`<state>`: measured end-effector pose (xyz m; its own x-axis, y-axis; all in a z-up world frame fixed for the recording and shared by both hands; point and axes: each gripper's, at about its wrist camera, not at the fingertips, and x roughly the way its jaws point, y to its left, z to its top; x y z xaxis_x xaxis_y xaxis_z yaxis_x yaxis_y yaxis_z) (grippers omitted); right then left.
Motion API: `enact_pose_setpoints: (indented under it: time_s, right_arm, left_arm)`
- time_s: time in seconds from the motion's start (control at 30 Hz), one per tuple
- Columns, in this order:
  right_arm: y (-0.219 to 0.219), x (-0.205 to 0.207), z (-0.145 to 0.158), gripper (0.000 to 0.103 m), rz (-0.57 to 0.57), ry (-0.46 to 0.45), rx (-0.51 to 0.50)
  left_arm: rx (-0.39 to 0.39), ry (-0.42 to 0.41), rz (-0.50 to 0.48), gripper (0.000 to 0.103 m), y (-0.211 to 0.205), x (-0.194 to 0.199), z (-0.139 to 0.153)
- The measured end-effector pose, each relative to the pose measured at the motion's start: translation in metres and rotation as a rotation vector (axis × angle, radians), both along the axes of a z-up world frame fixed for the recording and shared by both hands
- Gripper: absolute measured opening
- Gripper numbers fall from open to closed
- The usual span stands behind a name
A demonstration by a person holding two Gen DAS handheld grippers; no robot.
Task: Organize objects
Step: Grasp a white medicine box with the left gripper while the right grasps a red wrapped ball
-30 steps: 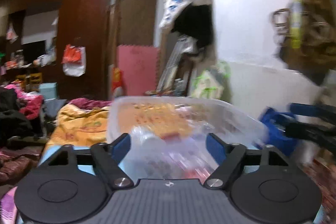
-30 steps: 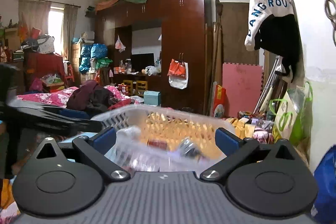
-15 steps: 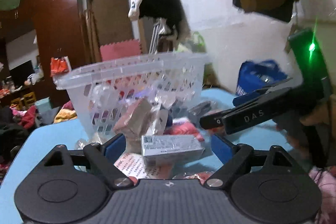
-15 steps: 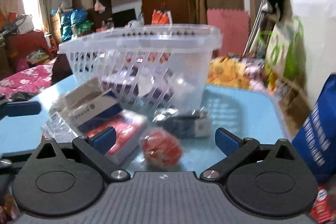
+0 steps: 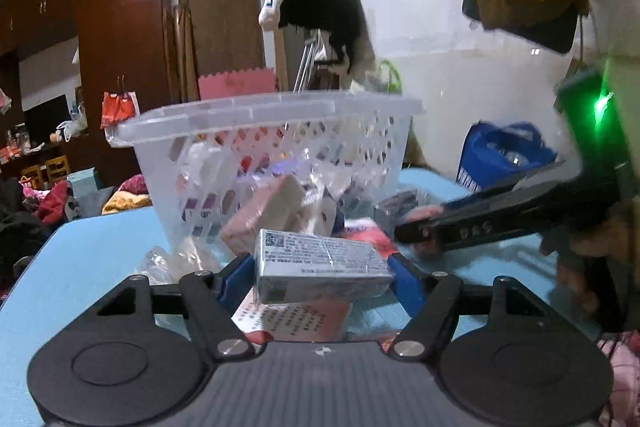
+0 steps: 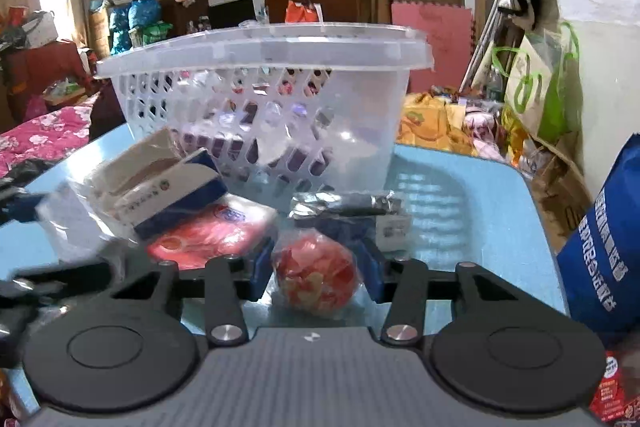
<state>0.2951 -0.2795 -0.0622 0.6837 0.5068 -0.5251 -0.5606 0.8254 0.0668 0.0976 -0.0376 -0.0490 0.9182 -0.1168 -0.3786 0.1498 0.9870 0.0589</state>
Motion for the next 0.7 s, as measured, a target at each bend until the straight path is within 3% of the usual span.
enact_pose_setpoints:
  time_s: [0.17,0.37,0.6,0.7]
  right_arm:
    - [0.001,-0.006,0.002,0.048,-0.001,-0.033,-0.01]
    - [-0.018,-0.022,0.014,0.048,-0.023,-0.098,0.098]
    - [-0.027,-0.048,0.064,0.048,0.026,-0.217,0.217]
    - [-0.014,-0.051,0.094,0.048,0.065,-0.284,0.227]
  left_arm:
    - [-0.02,-0.039,0.011,0.076,0.011,-0.009,0.009]
    - [-0.072,-0.074,0.035,0.076,0.033,-0.012,0.014]
    - [-0.177,-0.197,0.018,0.076,0.059,-0.011,0.041]
    - [-0.199,-0.22,0.014,0.076,0.066,0.007,0.069]
